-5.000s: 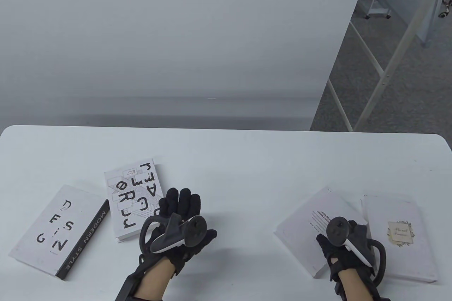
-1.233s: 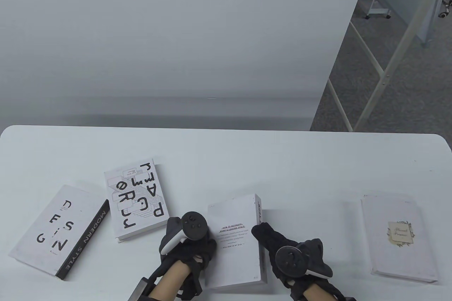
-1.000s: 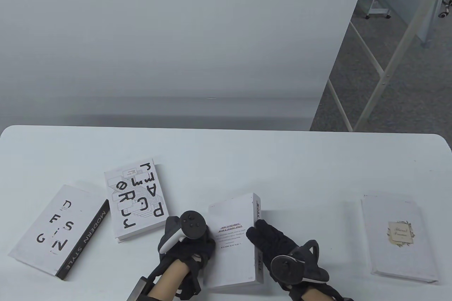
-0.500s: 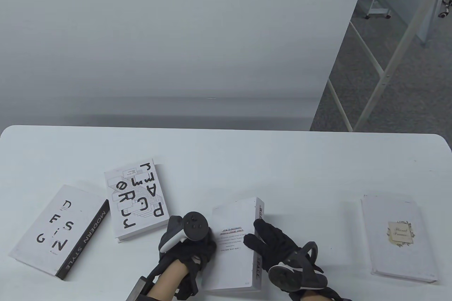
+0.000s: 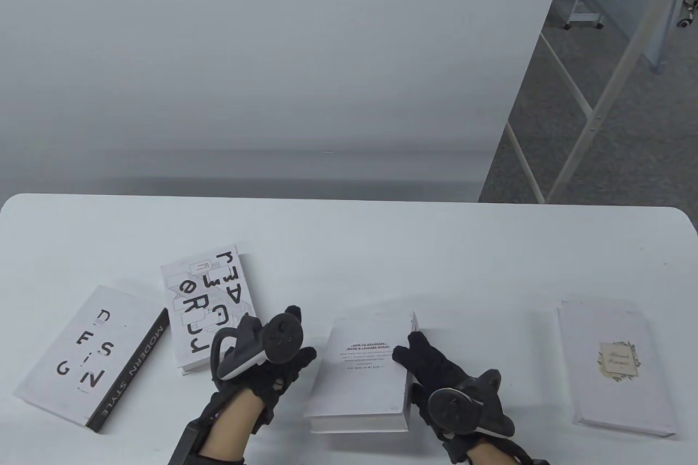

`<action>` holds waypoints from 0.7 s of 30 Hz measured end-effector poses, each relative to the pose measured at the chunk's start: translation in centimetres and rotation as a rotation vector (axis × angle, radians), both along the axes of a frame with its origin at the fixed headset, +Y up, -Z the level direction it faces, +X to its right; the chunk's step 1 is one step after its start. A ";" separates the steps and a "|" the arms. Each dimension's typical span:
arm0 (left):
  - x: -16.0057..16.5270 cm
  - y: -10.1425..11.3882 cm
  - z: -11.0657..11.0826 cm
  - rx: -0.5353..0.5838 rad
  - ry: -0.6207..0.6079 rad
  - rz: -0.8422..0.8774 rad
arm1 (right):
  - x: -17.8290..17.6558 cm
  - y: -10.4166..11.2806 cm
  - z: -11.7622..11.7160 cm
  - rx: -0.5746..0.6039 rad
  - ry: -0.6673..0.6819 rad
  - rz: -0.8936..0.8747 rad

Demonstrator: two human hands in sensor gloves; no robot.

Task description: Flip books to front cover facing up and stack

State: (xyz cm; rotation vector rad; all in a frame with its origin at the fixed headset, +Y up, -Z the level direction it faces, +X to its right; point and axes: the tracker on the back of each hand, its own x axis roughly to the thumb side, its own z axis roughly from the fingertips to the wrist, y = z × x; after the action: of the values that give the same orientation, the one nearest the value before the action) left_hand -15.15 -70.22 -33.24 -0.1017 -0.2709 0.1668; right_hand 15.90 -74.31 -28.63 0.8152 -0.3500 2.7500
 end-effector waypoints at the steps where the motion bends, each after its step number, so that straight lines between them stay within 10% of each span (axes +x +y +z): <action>1: -0.3 0.6 0.2 0.014 0.001 0.001 | 0.1 0.0 -0.1 -0.001 -0.017 -0.009; 21: -1.3 6.9 3.5 0.227 -0.033 -0.041 | 4.9 -2.0 -3.0 -0.758 -0.304 -1.038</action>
State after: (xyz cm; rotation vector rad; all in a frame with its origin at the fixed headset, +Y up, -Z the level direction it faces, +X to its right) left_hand -16.41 -63.33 -29.70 0.1150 -0.3190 0.0933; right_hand 20.84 -76.34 -31.61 -0.0329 0.1935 1.7520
